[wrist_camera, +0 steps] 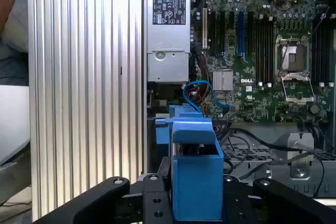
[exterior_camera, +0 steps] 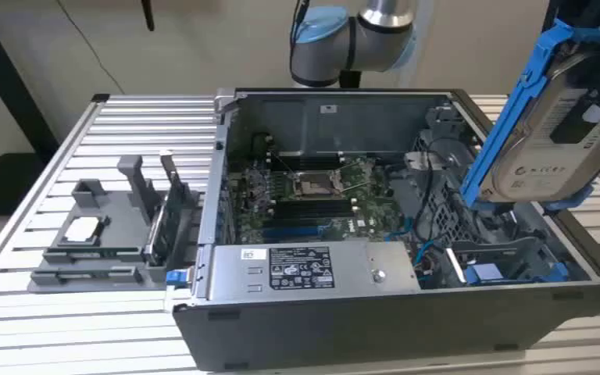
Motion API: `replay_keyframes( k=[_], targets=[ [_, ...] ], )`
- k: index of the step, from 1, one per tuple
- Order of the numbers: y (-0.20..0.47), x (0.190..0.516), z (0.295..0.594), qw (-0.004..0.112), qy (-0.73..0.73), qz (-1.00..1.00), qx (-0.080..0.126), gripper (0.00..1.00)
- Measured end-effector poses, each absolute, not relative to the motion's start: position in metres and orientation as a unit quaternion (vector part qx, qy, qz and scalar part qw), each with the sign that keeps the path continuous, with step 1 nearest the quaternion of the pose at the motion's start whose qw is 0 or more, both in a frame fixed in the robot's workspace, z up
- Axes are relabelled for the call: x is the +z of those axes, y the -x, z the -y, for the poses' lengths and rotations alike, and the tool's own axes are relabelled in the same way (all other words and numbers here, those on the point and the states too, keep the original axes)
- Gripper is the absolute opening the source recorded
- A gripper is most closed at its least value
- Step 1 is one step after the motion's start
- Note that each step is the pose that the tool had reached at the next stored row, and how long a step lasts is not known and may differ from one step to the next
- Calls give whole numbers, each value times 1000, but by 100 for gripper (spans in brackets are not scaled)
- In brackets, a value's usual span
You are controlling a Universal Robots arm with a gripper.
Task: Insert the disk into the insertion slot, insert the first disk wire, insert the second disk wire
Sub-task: 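Insert the disk into the insertion slot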
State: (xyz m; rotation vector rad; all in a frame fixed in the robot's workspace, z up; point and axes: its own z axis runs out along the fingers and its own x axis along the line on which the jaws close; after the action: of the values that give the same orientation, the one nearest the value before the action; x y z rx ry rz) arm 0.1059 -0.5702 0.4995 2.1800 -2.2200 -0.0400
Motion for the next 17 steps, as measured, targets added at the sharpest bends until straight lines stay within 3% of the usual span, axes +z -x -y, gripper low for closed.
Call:
replay_keyframes(
  k=[17],
  targets=[
    [-106,494,570,15,-701,713,-13,33]
  ],
)
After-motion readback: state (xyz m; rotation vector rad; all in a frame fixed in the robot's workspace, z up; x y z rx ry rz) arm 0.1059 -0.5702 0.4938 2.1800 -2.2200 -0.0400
